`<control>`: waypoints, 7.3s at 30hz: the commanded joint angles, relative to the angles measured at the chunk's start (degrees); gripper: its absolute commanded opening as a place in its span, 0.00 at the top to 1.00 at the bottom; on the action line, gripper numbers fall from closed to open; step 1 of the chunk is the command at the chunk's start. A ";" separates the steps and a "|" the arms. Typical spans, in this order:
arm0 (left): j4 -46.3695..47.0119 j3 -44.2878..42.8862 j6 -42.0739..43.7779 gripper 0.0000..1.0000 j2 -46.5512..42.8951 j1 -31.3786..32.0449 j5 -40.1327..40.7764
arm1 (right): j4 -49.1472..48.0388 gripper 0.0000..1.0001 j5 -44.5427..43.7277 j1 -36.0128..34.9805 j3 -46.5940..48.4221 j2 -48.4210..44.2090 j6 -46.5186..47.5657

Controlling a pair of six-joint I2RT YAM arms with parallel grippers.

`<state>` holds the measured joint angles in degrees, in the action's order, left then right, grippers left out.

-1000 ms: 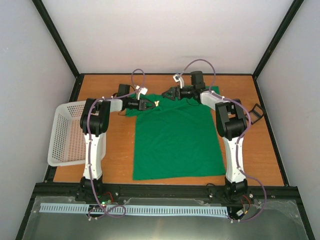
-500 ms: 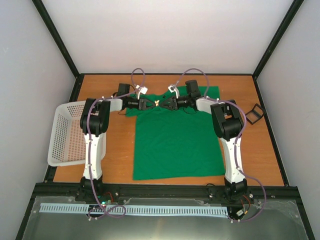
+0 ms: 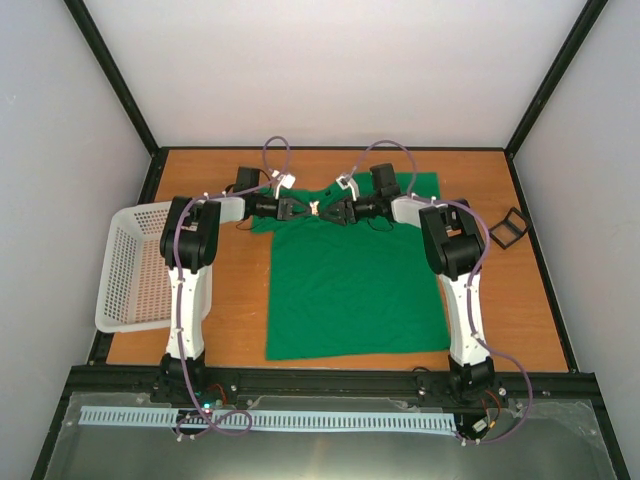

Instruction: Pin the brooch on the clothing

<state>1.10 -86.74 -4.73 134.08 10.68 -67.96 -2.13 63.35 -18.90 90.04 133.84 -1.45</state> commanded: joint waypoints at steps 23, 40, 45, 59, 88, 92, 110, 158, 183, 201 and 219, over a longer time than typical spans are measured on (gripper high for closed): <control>-4.16 -5.10 3.73 0.99 0.47 -0.65 -1.97 | 27.80 0.33 -15.42 -3.86 9.42 0.61 27.67; -4.63 -5.37 3.94 0.99 1.25 -0.57 -2.42 | 29.17 0.49 -22.18 -3.77 13.14 3.51 20.51; -4.75 -5.11 4.12 0.99 1.09 -0.57 -2.68 | 30.03 0.54 -21.28 -3.57 15.99 5.67 18.68; -4.48 -4.52 3.73 0.99 1.27 0.30 -3.05 | 25.86 0.53 -13.83 -3.05 15.08 5.25 18.53; 1.51 0.42 -0.10 0.99 -0.13 0.66 -1.96 | 11.21 0.48 -5.30 -3.15 10.06 3.61 8.24; 1.89 0.87 0.08 0.99 -0.63 0.88 -2.44 | 10.18 0.51 -6.01 -3.16 10.23 4.12 5.74; 1.67 1.50 0.65 1.00 -1.46 0.99 -2.77 | 8.18 0.57 -2.11 -3.02 9.72 4.76 2.16; -1.71 -0.12 2.31 0.99 -0.68 0.66 -3.27 | 5.11 0.68 0.68 -1.31 2.19 2.69 1.46; -0.69 2.66 5.02 0.99 -3.13 0.79 -4.50 | -0.38 0.70 2.24 -1.76 4.40 5.77 -5.13; 8.28 10.08 6.93 0.99 -9.74 1.53 -2.81 | 0.42 0.71 1.94 -1.76 6.25 7.84 -10.63; 6.94 18.78 28.15 0.99 -19.69 3.50 -4.50 | -8.33 0.71 6.87 -0.73 6.01 8.84 -18.08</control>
<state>8.60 -69.73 14.63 119.79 11.64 -63.48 -4.69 74.81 -20.69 95.92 139.98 -15.49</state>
